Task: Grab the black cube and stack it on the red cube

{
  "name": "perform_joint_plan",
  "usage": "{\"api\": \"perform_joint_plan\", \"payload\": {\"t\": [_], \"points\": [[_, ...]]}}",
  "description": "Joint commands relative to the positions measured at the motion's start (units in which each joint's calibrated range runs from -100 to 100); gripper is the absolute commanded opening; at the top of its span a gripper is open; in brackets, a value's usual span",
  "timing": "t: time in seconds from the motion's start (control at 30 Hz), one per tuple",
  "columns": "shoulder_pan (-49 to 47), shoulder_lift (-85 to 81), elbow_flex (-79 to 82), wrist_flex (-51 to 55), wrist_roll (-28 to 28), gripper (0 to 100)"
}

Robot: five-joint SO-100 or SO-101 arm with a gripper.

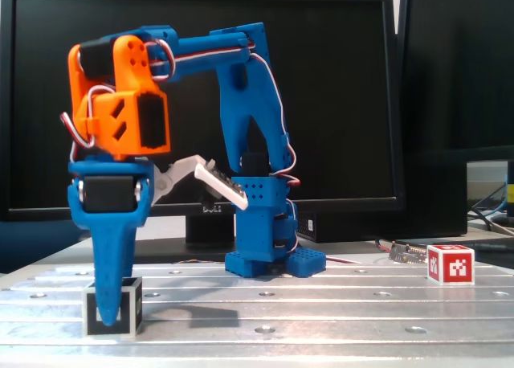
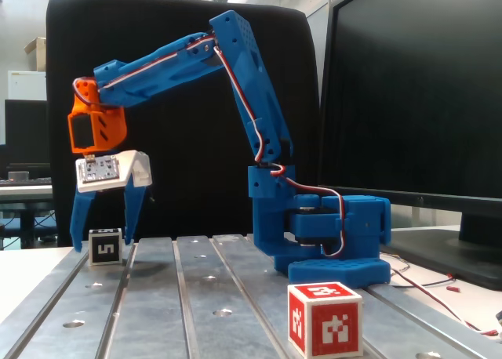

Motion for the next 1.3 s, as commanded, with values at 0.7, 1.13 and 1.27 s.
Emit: {"api": "perform_joint_plan", "payload": {"t": [0.7,1.13,1.27], "points": [[0.19,-0.7,3.39,-3.91,0.23,25],[0.12,-0.95,3.02,-3.91,0.23,21],[0.04,-0.95,3.02,-3.91,0.23,16]]}}
